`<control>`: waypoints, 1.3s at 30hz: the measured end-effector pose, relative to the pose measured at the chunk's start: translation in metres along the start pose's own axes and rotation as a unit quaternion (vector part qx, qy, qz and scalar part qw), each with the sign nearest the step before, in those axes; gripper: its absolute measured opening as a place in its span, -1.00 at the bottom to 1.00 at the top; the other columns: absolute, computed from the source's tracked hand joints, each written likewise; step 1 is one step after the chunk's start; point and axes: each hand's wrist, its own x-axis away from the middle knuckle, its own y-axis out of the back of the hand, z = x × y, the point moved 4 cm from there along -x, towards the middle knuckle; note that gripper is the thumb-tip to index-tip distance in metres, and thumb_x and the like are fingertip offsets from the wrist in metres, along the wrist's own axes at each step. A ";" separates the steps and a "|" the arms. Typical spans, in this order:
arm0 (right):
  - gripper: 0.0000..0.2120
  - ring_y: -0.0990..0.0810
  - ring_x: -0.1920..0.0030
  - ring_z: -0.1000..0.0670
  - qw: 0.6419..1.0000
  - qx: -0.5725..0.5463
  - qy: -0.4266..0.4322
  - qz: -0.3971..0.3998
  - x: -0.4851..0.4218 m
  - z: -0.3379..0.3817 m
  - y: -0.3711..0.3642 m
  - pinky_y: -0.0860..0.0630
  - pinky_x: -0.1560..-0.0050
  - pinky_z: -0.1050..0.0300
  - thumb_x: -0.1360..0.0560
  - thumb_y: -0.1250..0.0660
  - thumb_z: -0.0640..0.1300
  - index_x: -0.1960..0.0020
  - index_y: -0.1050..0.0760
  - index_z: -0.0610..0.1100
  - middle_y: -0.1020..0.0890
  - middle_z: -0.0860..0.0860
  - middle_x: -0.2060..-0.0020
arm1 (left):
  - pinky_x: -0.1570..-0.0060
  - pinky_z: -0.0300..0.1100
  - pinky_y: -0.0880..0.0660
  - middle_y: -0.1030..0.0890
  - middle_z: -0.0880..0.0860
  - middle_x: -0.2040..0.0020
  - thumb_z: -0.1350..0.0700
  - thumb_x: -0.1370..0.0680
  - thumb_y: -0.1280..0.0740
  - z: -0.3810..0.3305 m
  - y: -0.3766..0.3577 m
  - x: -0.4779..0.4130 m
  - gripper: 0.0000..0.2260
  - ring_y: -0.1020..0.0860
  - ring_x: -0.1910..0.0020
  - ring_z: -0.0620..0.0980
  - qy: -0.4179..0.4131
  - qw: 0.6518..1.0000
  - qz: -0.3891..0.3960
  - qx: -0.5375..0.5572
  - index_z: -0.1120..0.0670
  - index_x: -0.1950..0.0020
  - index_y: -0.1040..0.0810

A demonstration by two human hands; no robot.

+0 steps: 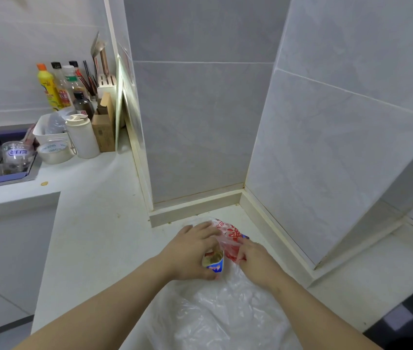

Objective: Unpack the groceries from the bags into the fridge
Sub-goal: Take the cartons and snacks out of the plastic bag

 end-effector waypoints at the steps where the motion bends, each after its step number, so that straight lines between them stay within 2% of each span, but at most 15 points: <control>1: -0.83 -0.43 -0.27 -0.11 1.000 -0.020 -0.001 0.000 0.001 0.001 0.000 -0.41 -0.17 0.08 -0.55 -0.12 -0.21 0.19 -0.40 -0.07 -0.53 -0.10 -0.18 | -0.41 -0.08 -0.03 -0.21 -0.12 -0.47 -0.18 -0.41 -0.37 -0.002 -0.005 -0.001 -0.55 -0.02 -0.50 -0.09 -0.013 0.999 0.023 -0.021 -0.03 -0.23 -0.47; 3: -0.84 -0.51 -0.03 -0.12 0.999 -0.039 -0.004 -0.005 0.001 0.001 0.004 -0.42 0.03 0.06 -0.59 -0.07 -0.16 0.16 -0.32 -0.06 -0.56 -0.11 0.04 | -0.43 -0.01 0.01 -0.12 -0.10 -0.52 -0.19 -0.40 -0.37 -0.003 -0.016 0.000 -0.53 0.06 -0.51 -0.07 -0.020 0.997 0.067 -0.040 -0.05 -0.26 -0.46; 5: -0.86 -0.45 0.16 -0.09 0.998 -0.067 0.003 -0.013 0.002 0.003 0.007 -0.35 0.17 0.07 -0.62 -0.03 -0.16 0.12 -0.26 -0.08 -0.50 -0.10 0.16 | -0.44 0.00 -0.06 -0.04 -0.08 -0.54 -0.18 -0.42 -0.37 -0.001 -0.021 0.000 -0.53 0.06 -0.52 -0.04 -0.007 0.996 0.086 -0.035 -0.05 -0.28 -0.46; 8: -0.92 -0.37 0.26 -0.04 0.993 -0.113 0.009 -0.041 0.004 0.001 0.007 -0.28 0.25 0.10 -0.59 -0.02 -0.26 0.05 -0.24 -0.13 -0.46 -0.08 0.24 | -0.32 -0.12 -0.31 -0.10 -0.07 -0.53 -0.13 -0.47 -0.34 0.003 -0.020 0.000 -0.55 -0.21 -0.45 -0.02 0.033 0.997 0.073 0.005 0.00 -0.31 -0.41; 10: -0.99 -0.42 0.20 -0.05 0.989 -0.136 0.020 -0.050 0.004 0.002 0.003 -0.31 0.21 0.11 -0.58 -0.11 -0.22 0.01 -0.28 -0.15 -0.45 -0.03 0.20 | -0.14 -0.16 -0.41 -0.22 -0.07 -0.47 -0.10 -0.49 -0.32 0.005 -0.019 -0.001 -0.57 -0.38 -0.31 -0.02 0.052 0.996 0.068 0.023 0.03 -0.30 -0.37; 13: -0.54 -0.44 -0.12 -0.02 0.992 -0.114 0.046 -0.019 0.004 0.005 -0.008 -0.40 -0.09 0.16 -0.44 -0.37 0.01 -0.27 -0.34 -0.08 -0.46 0.01 -0.08 | 0.08 -0.20 -0.38 -0.42 -0.04 -0.25 -0.10 -0.50 -0.31 0.010 -0.020 -0.003 -0.63 -0.49 -0.07 0.01 0.077 0.994 0.068 0.030 0.05 -0.20 -0.37; 15: -0.37 -0.40 -0.17 -0.02 0.997 -0.057 0.049 -0.002 0.002 0.006 -0.012 -0.42 -0.16 0.07 -0.37 -0.40 0.09 -0.37 -0.27 0.03 -0.48 0.01 -0.13 | 0.10 -0.18 -0.38 -0.48 -0.02 -0.16 -0.13 -0.49 -0.31 0.014 -0.022 -0.004 -0.63 -0.50 -0.02 0.03 0.113 0.991 0.067 0.039 0.04 -0.18 -0.37; 17: -0.46 -0.44 -0.13 -0.04 0.997 -0.064 0.047 -0.018 -0.002 0.006 -0.014 -0.47 -0.10 0.02 -0.39 -0.38 0.04 -0.33 -0.34 0.07 -0.55 -0.02 -0.05 | 0.10 -0.17 -0.39 -0.51 -0.01 -0.13 -0.16 -0.48 -0.32 0.018 -0.022 -0.005 -0.61 -0.50 -0.02 0.03 0.159 0.984 0.047 0.070 0.02 -0.20 -0.36; 20: -0.69 -0.55 0.02 -0.02 0.983 -0.183 0.024 -0.022 -0.005 0.004 -0.016 -0.54 0.00 -0.01 -0.37 -0.41 0.01 -0.10 -0.51 0.04 -0.62 0.01 0.10 | 0.09 -0.18 -0.38 -0.52 -0.02 -0.14 -0.12 -0.49 -0.33 0.020 -0.023 -0.005 -0.59 -0.49 -0.06 0.00 0.201 0.972 0.017 0.123 0.01 -0.24 -0.36; 24: -0.71 -0.48 0.03 -0.03 0.985 -0.169 -0.014 -0.036 -0.006 0.001 -0.019 -0.45 0.10 0.11 -0.22 -0.44 0.15 0.19 -0.38 0.12 -0.50 0.06 0.14 | 0.04 -0.15 -0.43 -0.53 -0.03 -0.11 -0.09 -0.46 -0.37 0.019 -0.026 -0.004 -0.62 -0.49 -0.03 -0.03 0.198 0.966 0.007 0.166 0.01 -0.19 -0.40; 26: -0.69 -0.42 0.03 0.00 0.984 -0.175 -0.032 -0.028 -0.006 0.000 -0.020 -0.33 0.15 0.18 -0.26 -0.45 0.18 0.27 -0.33 0.12 -0.44 0.09 0.18 | 0.04 -0.14 -0.44 -0.55 -0.03 -0.08 -0.08 -0.46 -0.38 0.019 -0.029 -0.004 -0.63 -0.49 0.01 -0.03 0.201 0.961 -0.005 0.192 0.03 -0.17 -0.41; 29: -0.75 -0.44 0.20 0.02 0.964 -0.262 -0.038 -0.026 -0.006 -0.001 -0.020 -0.35 0.20 0.16 -0.43 -0.39 0.01 0.34 -0.36 0.04 -0.45 0.09 0.31 | 0.09 -0.17 -0.42 -0.57 -0.04 -0.03 -0.12 -0.48 -0.35 0.019 -0.032 -0.004 -0.65 -0.50 0.05 -0.04 0.227 0.946 -0.032 0.228 0.03 -0.16 -0.42; 32: -0.78 -0.45 0.26 0.02 0.944 -0.318 -0.066 -0.052 -0.003 -0.003 -0.020 -0.38 0.21 0.14 -0.51 -0.29 -0.19 0.27 -0.36 0.00 -0.49 0.05 0.34 | 0.18 -0.20 -0.38 -0.54 -0.07 0.06 -0.16 -0.50 -0.31 0.019 -0.035 -0.003 -0.65 -0.47 0.12 -0.05 0.253 0.943 -0.047 0.212 0.03 -0.15 -0.40; 36: -0.72 -0.42 0.31 -0.04 0.974 -0.195 -0.038 -0.110 0.002 0.002 -0.022 -0.38 0.30 0.05 -0.49 -0.18 -0.27 0.25 -0.17 0.03 -0.43 0.06 0.32 | 0.23 -0.21 -0.32 -0.52 -0.04 0.05 -0.19 -0.51 -0.26 0.019 -0.037 -0.004 -0.60 -0.45 0.15 -0.04 0.270 0.948 -0.048 0.159 0.03 -0.19 -0.34; 39: -0.79 -0.47 0.20 -0.11 0.986 -0.111 0.041 -0.118 0.009 0.008 -0.022 -0.43 0.21 -0.04 -0.40 -0.10 -0.26 0.24 -0.19 0.04 -0.42 0.14 0.15 | 0.19 -0.20 -0.34 -0.54 0.01 -0.09 -0.17 -0.54 -0.22 0.015 -0.041 -0.005 -0.60 -0.48 0.00 -0.01 0.260 0.958 -0.042 0.109 0.03 -0.26 -0.30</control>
